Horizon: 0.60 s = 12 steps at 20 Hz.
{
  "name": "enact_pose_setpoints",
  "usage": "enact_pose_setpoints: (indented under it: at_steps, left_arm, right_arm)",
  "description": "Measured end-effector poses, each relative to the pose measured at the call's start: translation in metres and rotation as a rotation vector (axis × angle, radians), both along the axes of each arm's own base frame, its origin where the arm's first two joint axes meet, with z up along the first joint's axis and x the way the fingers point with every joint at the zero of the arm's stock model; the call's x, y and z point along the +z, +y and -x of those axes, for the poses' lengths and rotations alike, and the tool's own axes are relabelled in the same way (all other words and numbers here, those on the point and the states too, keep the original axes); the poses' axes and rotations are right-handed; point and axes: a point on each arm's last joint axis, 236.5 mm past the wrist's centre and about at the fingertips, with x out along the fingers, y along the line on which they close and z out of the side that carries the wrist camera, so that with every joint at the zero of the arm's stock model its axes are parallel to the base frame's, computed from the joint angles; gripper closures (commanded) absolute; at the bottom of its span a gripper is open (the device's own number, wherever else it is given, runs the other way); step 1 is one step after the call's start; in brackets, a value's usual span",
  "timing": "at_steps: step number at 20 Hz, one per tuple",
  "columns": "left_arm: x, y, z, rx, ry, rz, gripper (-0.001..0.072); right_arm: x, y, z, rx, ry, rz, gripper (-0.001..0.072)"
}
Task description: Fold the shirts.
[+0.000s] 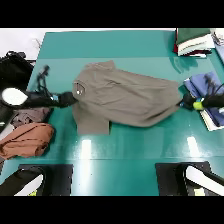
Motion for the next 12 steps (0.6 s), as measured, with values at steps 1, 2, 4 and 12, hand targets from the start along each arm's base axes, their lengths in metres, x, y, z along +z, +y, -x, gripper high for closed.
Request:
enact_pose_setpoints:
  at_steps: [1, 2, 4, 12]
  left_arm:
    - [0.037, -0.001, -0.004, -0.003, -0.085, 0.011, 0.0676]
    - [0.083, -0.001, -0.005, -0.008, -0.186, 0.02, 0.0676]
    - [0.183, 0.002, 0.004, -0.016, -0.405, 0.03, 0.0676]
    - [0.455, 0.039, 0.151, 0.027, -1.092, -0.015, 0.0677]
  right_arm:
    - [0.04, 0.0, -0.011, 0.018, -0.104, 0.04, 0.0694]
    - [0.085, 0.0, -0.019, 0.03, -0.213, 0.084, 0.0694]
    - [0.181, 0.0, -0.021, 0.038, -0.438, 0.176, 0.0694]
    - [0.424, 0.006, 0.077, -0.049, -0.972, 0.493, 0.0695]
